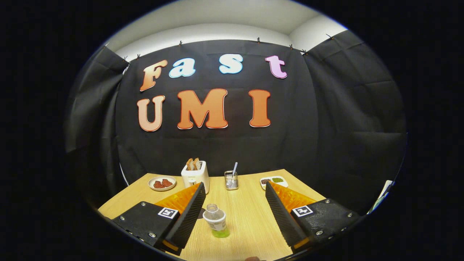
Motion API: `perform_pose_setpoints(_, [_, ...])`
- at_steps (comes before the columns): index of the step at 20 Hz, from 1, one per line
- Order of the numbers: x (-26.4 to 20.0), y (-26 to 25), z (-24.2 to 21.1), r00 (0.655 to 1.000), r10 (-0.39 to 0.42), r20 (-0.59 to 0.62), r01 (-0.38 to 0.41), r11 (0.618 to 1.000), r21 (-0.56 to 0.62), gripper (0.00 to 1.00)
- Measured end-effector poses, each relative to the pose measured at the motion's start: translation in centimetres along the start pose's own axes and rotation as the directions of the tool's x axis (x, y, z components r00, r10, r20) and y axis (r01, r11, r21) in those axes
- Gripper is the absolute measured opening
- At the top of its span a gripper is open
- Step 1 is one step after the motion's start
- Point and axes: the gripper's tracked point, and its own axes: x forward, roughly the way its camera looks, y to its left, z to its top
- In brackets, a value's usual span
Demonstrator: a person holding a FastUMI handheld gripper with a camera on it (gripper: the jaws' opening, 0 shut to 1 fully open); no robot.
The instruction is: Take the bottle from table, then pour the juice into the cup, finally place the bottle on the coaster
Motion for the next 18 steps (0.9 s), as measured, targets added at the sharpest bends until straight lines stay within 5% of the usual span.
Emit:
perform_pose_setpoints(13, [3.1,3.2,-19.2,0.947,0.06,-0.316,-0.066,0.998,-0.01,0.99])
perform_pose_setpoints(18, [5.6,4.1,-22.5,0.928,0.061,-0.369,-0.062,0.998,0.01,0.99])
